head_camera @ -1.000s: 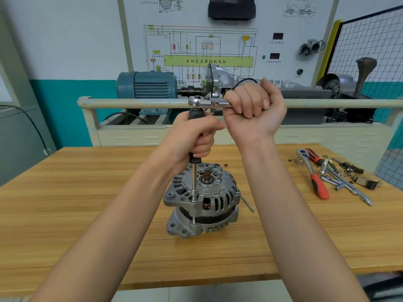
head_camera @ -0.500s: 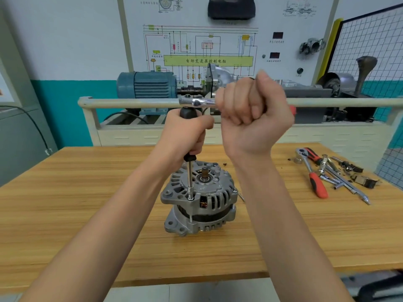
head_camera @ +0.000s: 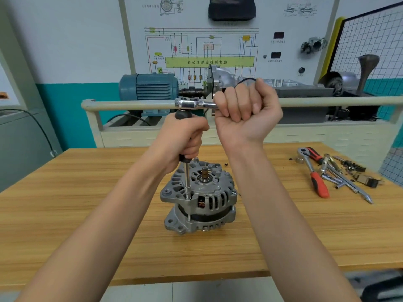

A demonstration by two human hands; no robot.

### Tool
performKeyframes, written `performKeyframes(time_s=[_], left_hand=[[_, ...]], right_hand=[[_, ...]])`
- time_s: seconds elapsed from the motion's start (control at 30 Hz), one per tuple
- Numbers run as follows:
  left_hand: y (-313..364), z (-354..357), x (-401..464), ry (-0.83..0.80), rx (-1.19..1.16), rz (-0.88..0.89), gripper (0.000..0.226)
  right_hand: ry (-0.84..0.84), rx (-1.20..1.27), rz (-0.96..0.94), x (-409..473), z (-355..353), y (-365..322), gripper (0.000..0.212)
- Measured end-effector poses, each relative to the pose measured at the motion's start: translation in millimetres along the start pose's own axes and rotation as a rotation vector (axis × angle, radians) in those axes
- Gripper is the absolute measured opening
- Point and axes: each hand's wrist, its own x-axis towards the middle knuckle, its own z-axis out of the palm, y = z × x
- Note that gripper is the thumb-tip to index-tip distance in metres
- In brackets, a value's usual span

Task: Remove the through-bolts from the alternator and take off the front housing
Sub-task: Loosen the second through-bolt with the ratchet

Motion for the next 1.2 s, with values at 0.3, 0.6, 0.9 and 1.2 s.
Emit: performKeyframes(time_s=[0.3,0.6,0.9,1.2], left_hand=[[-6,3,0,0.219,0.029,0.093,0.051],[-3,-10,1,-0.194,-0.104,0.081,0.037],[-6,1,4,0.151,-0.072,0.065,0.053],[-9,-4,2,0.077,-0.079,0.098,0.046]], right_hand=[[-0.277,-0.571,-0.440,-30,18,29,0.042],[0.084,0.156,0.109,11,-6,-3,0.047],[-0.130,-0.238,-0.141,-10,9,12,0.053],[-0.228,-0.303,-0.179,-13,12,12,0.052]])
